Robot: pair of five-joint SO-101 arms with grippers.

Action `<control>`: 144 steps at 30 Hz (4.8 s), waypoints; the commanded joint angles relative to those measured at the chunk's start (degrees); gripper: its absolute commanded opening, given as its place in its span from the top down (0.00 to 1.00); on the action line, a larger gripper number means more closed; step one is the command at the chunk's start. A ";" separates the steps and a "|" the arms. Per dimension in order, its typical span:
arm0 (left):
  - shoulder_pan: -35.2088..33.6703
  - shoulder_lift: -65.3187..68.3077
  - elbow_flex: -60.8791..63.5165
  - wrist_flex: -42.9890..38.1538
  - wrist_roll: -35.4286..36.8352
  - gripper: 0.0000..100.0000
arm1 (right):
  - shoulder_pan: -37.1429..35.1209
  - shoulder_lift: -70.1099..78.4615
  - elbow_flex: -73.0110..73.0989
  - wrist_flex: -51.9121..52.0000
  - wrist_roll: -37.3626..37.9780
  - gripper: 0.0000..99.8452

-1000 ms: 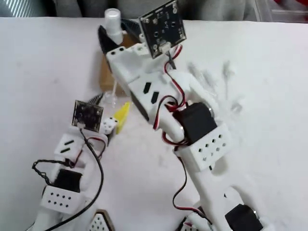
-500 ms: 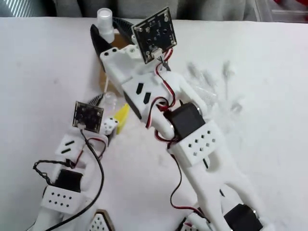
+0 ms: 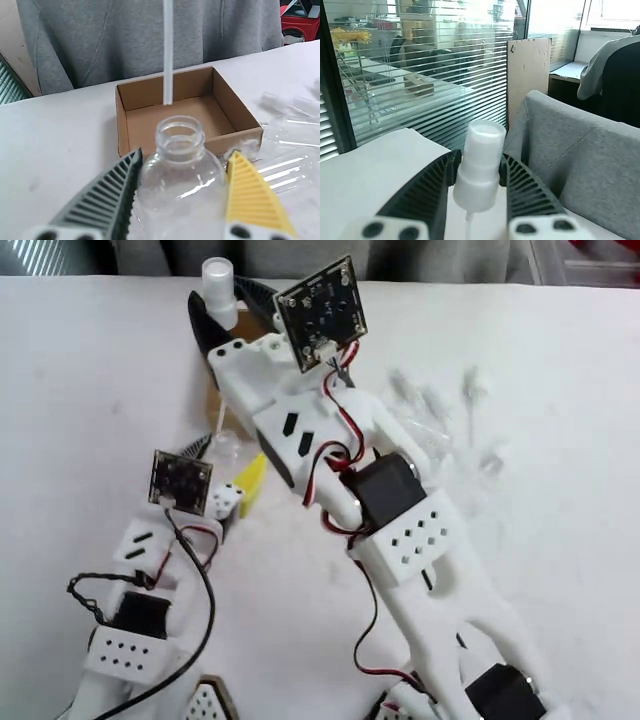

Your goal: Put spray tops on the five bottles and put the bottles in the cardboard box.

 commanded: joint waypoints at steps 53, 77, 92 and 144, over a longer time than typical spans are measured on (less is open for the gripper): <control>-0.92 -1.19 -0.79 -1.67 -0.35 0.75 | 1.19 -5.85 21.89 -10.51 -12.13 0.98; -3.38 -1.19 -0.79 -4.75 0.09 0.75 | -3.12 -12.26 31.56 -12.26 -19.78 0.98; -3.38 -1.19 -0.70 -4.75 0.09 0.75 | -3.30 -12.26 37.45 -14.46 -14.68 0.98; -3.38 -1.19 -0.70 -4.75 0.09 0.75 | 8.66 -39.69 46.95 -7.96 -27.87 0.71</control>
